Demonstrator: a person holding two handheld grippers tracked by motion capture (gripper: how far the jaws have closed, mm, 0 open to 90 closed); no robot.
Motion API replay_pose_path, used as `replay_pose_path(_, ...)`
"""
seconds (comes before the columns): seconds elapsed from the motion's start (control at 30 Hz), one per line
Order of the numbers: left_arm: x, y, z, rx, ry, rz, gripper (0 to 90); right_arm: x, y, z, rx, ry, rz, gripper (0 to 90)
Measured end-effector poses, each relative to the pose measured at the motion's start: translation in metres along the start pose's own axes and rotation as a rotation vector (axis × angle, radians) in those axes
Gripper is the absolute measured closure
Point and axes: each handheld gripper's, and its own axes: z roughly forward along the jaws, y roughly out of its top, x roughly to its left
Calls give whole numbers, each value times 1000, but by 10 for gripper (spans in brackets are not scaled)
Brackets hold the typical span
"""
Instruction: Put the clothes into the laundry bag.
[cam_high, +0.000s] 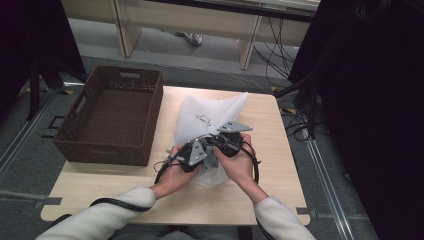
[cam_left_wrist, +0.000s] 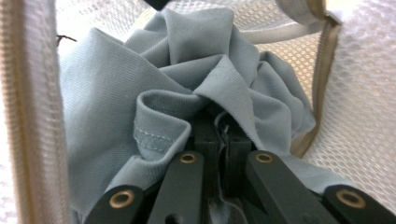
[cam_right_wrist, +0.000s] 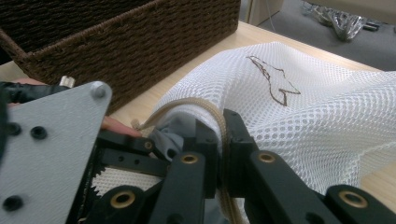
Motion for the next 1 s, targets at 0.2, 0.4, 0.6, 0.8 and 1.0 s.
replay_pose_path(0.2,1,0,6,-2,18,-14,863,1,1,0,-16,-9,-2,874)
replay_pose_path(0.4,-1,-2,14,10,36,-6,861,-1,1,-1,-13,2,-10,874)
replay_pose_path(0.6,-3,-5,11,73,-56,17,813,-3,0,-1,-2,-8,-1,873)
replay_pose_path(0.8,-3,-2,-7,85,-114,20,558,-7,-1,0,-9,-5,-15,873)
replay_pose_path(1.0,-2,1,-31,66,-139,-3,498,-10,-1,-1,-9,-19,-20,874)
